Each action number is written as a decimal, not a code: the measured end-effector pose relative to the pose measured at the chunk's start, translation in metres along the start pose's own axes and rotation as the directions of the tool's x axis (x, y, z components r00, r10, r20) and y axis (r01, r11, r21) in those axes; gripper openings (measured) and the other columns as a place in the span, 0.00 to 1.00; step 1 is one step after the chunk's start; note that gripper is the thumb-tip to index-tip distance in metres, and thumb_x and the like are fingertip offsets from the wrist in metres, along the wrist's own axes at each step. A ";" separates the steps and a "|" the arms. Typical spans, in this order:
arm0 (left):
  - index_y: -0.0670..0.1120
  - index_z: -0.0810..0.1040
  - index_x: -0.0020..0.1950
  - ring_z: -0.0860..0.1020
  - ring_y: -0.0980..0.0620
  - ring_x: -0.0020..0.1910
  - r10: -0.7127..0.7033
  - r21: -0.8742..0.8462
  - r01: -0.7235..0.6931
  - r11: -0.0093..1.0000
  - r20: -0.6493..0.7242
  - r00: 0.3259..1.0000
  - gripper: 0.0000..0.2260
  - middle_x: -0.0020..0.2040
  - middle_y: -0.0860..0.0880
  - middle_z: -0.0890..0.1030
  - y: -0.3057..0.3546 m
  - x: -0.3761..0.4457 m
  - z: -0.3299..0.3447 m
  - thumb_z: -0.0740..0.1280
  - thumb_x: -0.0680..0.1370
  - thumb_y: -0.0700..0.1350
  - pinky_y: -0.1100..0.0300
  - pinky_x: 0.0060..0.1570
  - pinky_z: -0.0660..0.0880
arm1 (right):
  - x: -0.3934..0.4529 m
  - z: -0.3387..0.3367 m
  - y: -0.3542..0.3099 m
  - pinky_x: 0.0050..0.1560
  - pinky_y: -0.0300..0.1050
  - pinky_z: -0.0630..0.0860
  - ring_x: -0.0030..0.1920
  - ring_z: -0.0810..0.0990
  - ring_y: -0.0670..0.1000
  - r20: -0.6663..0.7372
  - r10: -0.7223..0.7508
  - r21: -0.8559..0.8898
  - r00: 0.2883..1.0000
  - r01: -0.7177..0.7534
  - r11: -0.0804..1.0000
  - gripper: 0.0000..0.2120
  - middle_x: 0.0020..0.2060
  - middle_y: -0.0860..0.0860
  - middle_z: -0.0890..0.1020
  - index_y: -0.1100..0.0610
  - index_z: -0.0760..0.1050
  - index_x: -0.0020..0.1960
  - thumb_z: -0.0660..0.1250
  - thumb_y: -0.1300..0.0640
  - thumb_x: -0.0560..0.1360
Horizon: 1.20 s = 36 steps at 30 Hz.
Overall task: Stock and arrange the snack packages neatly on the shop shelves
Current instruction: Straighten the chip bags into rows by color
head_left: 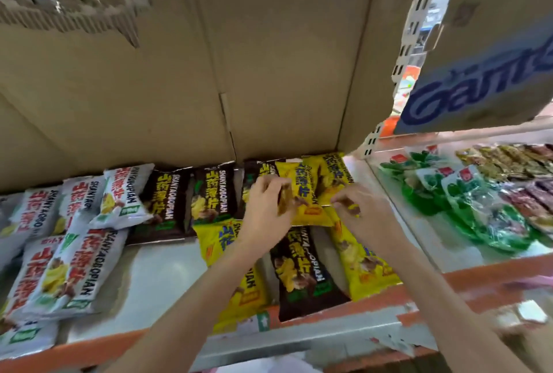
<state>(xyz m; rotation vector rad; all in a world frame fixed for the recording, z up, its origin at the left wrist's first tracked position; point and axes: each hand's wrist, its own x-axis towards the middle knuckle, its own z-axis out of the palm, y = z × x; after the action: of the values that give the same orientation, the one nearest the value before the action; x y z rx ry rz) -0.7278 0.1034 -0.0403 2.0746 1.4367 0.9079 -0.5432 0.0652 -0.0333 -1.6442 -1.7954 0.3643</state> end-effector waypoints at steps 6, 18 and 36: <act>0.54 0.57 0.73 0.48 0.44 0.72 -0.265 0.574 0.195 0.795 0.039 0.963 0.31 0.74 0.47 0.51 -0.033 -0.069 -0.018 0.65 0.73 0.56 0.39 0.69 0.54 | -0.010 0.034 -0.042 0.55 0.50 0.71 0.57 0.72 0.52 0.514 0.011 -0.220 0.858 0.120 0.968 0.28 0.58 0.48 0.69 0.47 0.68 0.64 0.56 0.31 0.72; 0.56 0.73 0.60 0.67 0.65 0.60 -0.232 -0.144 0.206 0.968 -0.197 0.952 0.23 0.57 0.55 0.67 -0.002 -0.067 -0.070 0.67 0.67 0.42 0.79 0.52 0.63 | -0.012 0.059 -0.046 0.53 0.43 0.70 0.52 0.75 0.52 0.465 0.009 0.200 0.885 -0.115 0.973 0.14 0.49 0.51 0.77 0.54 0.76 0.54 0.59 0.46 0.78; 0.57 0.66 0.66 0.43 0.53 0.72 -0.101 0.437 -0.073 0.896 0.362 0.927 0.25 0.75 0.55 0.49 -0.039 -0.094 -0.029 0.61 0.69 0.53 0.49 0.60 0.67 | -0.018 0.028 -0.041 0.59 0.58 0.70 0.61 0.68 0.59 -0.192 -0.163 -0.234 0.968 0.116 0.965 0.17 0.60 0.60 0.74 0.60 0.77 0.57 0.71 0.59 0.68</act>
<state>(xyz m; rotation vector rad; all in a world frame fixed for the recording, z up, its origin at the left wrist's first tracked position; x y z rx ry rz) -0.7963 0.0290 -0.0713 2.3868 1.5385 0.1444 -0.5933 0.0476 -0.0341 -1.6227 -1.8286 -0.0755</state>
